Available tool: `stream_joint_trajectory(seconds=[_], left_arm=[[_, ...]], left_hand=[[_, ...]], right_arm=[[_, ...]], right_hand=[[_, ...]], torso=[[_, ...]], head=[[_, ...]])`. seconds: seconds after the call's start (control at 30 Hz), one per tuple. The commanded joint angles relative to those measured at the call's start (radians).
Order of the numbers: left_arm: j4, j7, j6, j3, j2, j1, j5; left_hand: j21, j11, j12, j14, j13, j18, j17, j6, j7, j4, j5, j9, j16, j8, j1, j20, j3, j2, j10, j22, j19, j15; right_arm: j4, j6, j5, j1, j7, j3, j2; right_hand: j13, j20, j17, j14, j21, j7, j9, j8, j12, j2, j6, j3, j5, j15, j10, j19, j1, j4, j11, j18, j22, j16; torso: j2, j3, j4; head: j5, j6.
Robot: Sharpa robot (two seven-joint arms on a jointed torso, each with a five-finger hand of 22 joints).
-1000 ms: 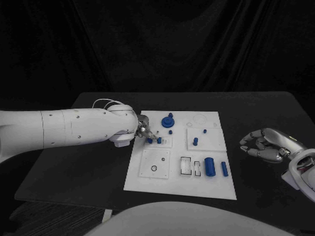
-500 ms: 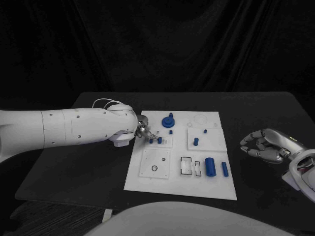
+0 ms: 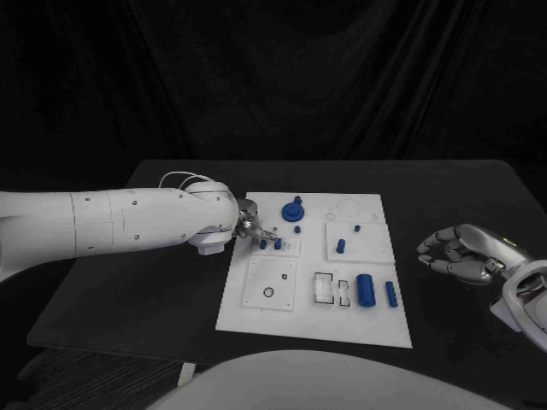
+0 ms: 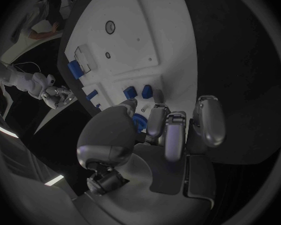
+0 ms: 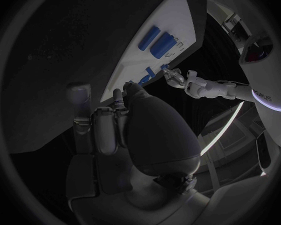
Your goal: Assemble the parts on the task board
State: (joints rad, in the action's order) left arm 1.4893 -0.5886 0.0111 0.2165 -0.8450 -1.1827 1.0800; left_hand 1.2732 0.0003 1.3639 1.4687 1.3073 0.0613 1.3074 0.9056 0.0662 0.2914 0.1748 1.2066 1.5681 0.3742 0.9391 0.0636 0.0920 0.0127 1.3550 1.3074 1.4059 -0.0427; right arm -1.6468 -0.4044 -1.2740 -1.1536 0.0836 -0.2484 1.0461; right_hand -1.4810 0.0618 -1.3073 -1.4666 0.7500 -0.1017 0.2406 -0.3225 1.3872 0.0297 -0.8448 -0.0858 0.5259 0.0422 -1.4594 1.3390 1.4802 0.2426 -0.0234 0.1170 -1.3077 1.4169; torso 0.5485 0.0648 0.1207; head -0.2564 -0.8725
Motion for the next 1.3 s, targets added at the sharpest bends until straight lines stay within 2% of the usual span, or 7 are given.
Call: stream_joint_trajectory(seconds=[0.03, 0.3, 0.53, 0.67, 1.0, 1.17, 1.3], left_arm=[[0.012, 0.156, 0.144, -0.001, -0.01, -0.002, -0.004], [0.018, 0.379, 0.38, -0.002, -0.039, -0.082, -0.004], [0.012, 0.452, 0.413, -0.002, -0.046, -0.154, -0.004], [-0.005, 0.46, 0.335, -0.001, -0.03, -0.168, -0.004], [-0.047, 0.669, 0.335, -0.001, -0.001, -0.151, 0.125], [-0.073, 0.846, 0.409, -0.001, 0.015, -0.131, 0.37], [-0.091, 0.912, 0.394, -0.001, 0.031, -0.112, 0.514]], left_hand=[[0.019, -0.003, 0.016, 0.102, 0.072, 0.004, 0.263, 0.004, -0.006, -0.001, -0.012, 0.009, 0.003, 0.017, -0.016, -0.001, -0.036, -0.003, 0.019, 0.178, 0.015, -0.008], [0.06, -0.019, 0.038, 0.102, 0.091, -0.004, 0.263, 0.013, -0.024, -0.001, -0.026, 0.076, 0.003, 0.114, 0.047, -0.015, -0.134, -0.012, 0.049, 0.189, 0.038, -0.022], [0.094, -0.026, 0.057, 0.102, 0.109, -0.012, 0.263, 0.025, -0.032, -0.002, -0.035, 0.098, 0.003, 0.149, 0.064, -0.02, -0.169, 0.004, 0.071, 0.199, 0.055, -0.027], [0.083, -0.031, 0.045, 0.102, 0.1, -0.009, 0.263, 0.02, -0.039, -0.04, 0.022, 0.106, 0.003, 0.162, 0.205, -0.024, -0.155, 0.024, 0.061, 0.195, 0.044, -0.032], [0.064, -0.02, 0.0, 0.102, 0.065, -0.005, 0.263, -0.013, -0.028, -0.128, -0.049, 0.078, 0.003, 0.135, 0.433, -0.014, -0.091, 0.01, 0.005, 0.189, 0.019, -0.02], [0.06, 0.005, -0.401, 0.102, -0.268, -0.005, 0.263, -0.04, -0.018, -0.109, -0.102, -0.062, 0.003, 0.02, 0.526, 0.008, -0.047, -0.028, -0.369, 0.188, -0.006, 0.006], [0.062, 0.009, -0.894, 0.053, -0.671, -0.006, 0.199, -0.052, -0.014, -0.009, -0.105, -0.395, -0.033, -0.246, 0.597, 0.032, 0.029, -0.088, -0.484, 0.188, -0.008, 0.008]], right_arm=[[-0.001, 0.007, -0.001, 0.003, 0.015, 0.001, 0.002], [-0.003, 0.008, -0.001, 0.002, 0.019, 0.001, 0.007], [0.0, 0.016, -0.001, 0.002, 0.023, 0.001, 0.003], [0.002, 0.017, -0.001, 0.002, 0.021, 0.001, -0.002], [-0.003, 0.002, -0.001, 0.003, -0.002, 0.001, 0.002], [-0.007, -0.016, -0.001, 0.003, -0.02, 0.001, 0.003], [-0.012, -0.043, -0.001, 0.003, -0.045, 0.001, 0.007]], right_hand=[[0.093, 0.001, -0.055, -0.045, -0.003, -0.006, -0.002, 0.001, -0.025, 0.001, -0.001, -0.006, 0.003, 0.004, -0.006, -0.006, 0.009, 0.001, 0.003, 0.014, -0.087, -0.004], [0.097, 0.001, -0.055, -0.045, -0.004, -0.006, -0.002, 0.001, -0.029, 0.001, -0.001, -0.007, 0.003, 0.004, -0.004, -0.006, 0.009, 0.001, 0.003, 0.014, -0.087, -0.004], [0.099, 0.001, -0.055, -0.045, -0.003, -0.006, -0.002, 0.001, -0.031, 0.001, -0.001, -0.007, 0.003, 0.004, -0.003, -0.006, 0.009, 0.001, 0.003, 0.014, -0.087, -0.004], [0.102, 0.001, -0.055, -0.045, -0.003, -0.006, -0.002, 0.001, -0.035, 0.001, -0.001, -0.008, 0.004, 0.004, -0.001, -0.006, 0.009, 0.001, 0.003, 0.014, -0.087, -0.004], [0.105, 0.001, -0.057, -0.046, -0.003, -0.005, -0.002, 0.001, -0.039, 0.003, -0.002, -0.013, 0.005, 0.004, 0.002, -0.006, 0.012, -0.002, 0.004, 0.014, -0.087, -0.003], [0.105, 0.001, -0.059, -0.046, -0.003, -0.005, -0.002, 0.0, -0.04, 0.003, -0.002, -0.016, 0.007, 0.005, 0.001, -0.006, 0.014, -0.005, 0.005, 0.014, -0.088, -0.002], [0.103, 0.001, -0.065, -0.048, 0.008, -0.004, -0.001, -0.003, -0.037, 0.002, -0.008, -0.018, 0.011, 0.005, 0.0, -0.002, 0.015, -0.007, 0.005, 0.013, -0.09, 0.003]], torso=[[0.0, -0.0004, 0.0004], [0.001, -0.001, 0.0009], [0.009, -0.0027, 0.0056], [0.013, -0.0023, 0.0029], [0.019, -0.002, 0.0018], [0.018, -0.0019, 0.0018], [0.018, -0.0019, 0.0017]], head=[[0.004, 0.0], [0.006, 0.0], [-0.003, 0.0], [-0.002, 0.0], [0.0, 0.0], [-0.003, 0.0], [-0.004, 0.0]])
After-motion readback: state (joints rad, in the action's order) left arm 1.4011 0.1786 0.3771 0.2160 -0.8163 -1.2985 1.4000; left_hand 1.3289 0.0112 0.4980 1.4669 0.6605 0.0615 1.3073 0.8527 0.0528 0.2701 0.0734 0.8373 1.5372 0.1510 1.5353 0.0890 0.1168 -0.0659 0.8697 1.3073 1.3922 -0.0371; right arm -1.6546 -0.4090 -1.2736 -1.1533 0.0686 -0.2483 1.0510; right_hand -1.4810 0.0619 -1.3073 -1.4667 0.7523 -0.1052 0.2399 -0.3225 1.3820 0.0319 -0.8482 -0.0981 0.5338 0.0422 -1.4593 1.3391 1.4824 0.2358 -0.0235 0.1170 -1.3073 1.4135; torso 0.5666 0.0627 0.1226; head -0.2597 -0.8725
